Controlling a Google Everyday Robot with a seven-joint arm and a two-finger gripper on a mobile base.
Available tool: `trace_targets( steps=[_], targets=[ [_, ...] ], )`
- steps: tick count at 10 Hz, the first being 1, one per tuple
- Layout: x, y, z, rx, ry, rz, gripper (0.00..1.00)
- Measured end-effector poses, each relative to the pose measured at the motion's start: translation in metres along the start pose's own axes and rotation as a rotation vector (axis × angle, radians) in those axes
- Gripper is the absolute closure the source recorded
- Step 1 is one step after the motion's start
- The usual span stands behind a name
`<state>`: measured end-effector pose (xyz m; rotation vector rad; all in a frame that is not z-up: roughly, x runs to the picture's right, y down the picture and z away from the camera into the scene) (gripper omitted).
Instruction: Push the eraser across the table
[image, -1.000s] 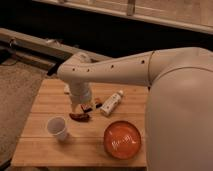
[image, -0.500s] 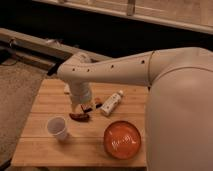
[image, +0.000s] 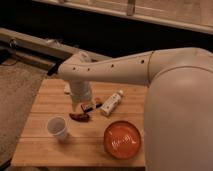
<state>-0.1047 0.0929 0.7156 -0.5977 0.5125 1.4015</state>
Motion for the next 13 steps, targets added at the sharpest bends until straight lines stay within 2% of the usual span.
trace_targets(
  steps=[1,5,7,9,13],
  targets=[
    [-0.011,-0.002,0.001,0.002,-0.003,-0.016,0.35],
    [-0.083,-0.015,0.009,0.013,-0.021,-0.110,0.35],
    [-0.103,-0.018,0.022,-0.008,-0.030,-0.138,0.35],
    [-0.121,-0.029,0.049,-0.032,-0.032,-0.136,0.35],
    [-0.140,-0.039,0.109,-0.074,0.002,-0.115,0.35]
  ],
)
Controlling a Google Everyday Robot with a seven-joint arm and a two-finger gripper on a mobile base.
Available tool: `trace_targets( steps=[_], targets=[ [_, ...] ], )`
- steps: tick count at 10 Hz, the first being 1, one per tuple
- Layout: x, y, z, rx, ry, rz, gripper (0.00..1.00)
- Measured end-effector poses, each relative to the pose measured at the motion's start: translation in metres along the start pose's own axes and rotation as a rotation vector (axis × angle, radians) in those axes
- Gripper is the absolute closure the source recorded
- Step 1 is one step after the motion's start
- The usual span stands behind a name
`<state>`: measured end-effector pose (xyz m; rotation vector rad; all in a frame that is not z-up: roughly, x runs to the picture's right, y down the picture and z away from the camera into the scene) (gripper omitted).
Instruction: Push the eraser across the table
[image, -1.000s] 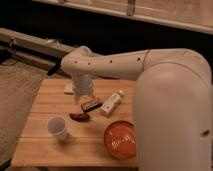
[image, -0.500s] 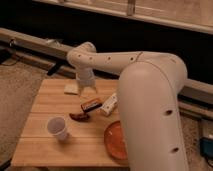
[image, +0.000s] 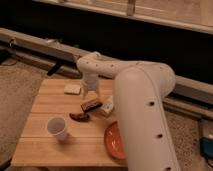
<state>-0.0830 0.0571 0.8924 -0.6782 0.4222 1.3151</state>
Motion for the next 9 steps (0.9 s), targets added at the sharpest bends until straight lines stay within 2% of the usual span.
trace_targets(
  steps=[5,9],
  targets=[
    [-0.016,-0.018,0.022,-0.010,0.021,0.028,0.35],
    [-0.020,-0.030,0.037,-0.050,0.039,0.060,0.35]
  ],
)
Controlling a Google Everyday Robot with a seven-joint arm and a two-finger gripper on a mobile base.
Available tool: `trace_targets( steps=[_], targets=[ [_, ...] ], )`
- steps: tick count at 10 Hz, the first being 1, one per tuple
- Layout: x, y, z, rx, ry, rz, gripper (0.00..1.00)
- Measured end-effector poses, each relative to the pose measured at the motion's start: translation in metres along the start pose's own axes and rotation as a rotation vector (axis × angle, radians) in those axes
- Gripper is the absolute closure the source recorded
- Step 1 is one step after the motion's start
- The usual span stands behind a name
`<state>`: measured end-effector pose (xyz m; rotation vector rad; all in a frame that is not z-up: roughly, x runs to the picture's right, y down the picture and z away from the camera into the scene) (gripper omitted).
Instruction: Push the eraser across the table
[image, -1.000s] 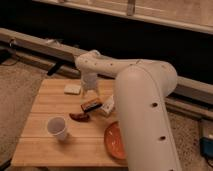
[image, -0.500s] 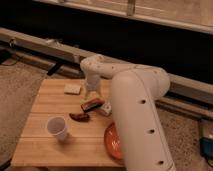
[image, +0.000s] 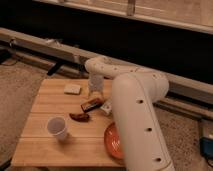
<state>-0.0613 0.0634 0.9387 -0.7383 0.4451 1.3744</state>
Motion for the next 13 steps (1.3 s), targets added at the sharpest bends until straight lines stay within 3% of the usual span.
trace_targets(
  steps=[3,5,10,13],
  targets=[
    [0.007,-0.008,0.009,-0.049,0.028,0.037,0.35],
    [0.016,0.002,0.011,-0.072,0.049,0.035,0.35],
    [0.031,0.065,0.012,-0.138,0.082,-0.004,0.35],
    [0.032,0.104,0.029,-0.174,0.133,-0.038,0.35]
  ],
)
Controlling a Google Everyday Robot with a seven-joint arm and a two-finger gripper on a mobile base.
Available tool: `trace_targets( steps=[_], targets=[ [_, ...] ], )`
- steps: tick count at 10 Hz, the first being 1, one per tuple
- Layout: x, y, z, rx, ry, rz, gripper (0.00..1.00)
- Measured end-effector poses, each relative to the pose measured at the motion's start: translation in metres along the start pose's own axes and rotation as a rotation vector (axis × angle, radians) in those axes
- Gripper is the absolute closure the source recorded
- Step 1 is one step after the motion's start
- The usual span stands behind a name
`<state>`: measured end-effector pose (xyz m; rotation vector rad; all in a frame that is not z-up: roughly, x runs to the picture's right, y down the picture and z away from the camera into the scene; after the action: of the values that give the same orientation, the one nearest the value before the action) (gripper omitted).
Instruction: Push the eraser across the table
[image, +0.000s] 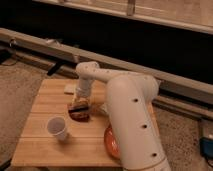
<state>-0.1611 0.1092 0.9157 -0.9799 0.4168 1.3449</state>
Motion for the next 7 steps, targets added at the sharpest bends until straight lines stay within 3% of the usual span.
trace_targets(
  steps=[2,7],
  targets=[
    [-0.0032,0.0105,0.0095,-0.017,0.027,-0.008,0.35],
    [-0.0050,0.0127,0.0094,-0.020,0.027,-0.012,0.35]
  ],
)
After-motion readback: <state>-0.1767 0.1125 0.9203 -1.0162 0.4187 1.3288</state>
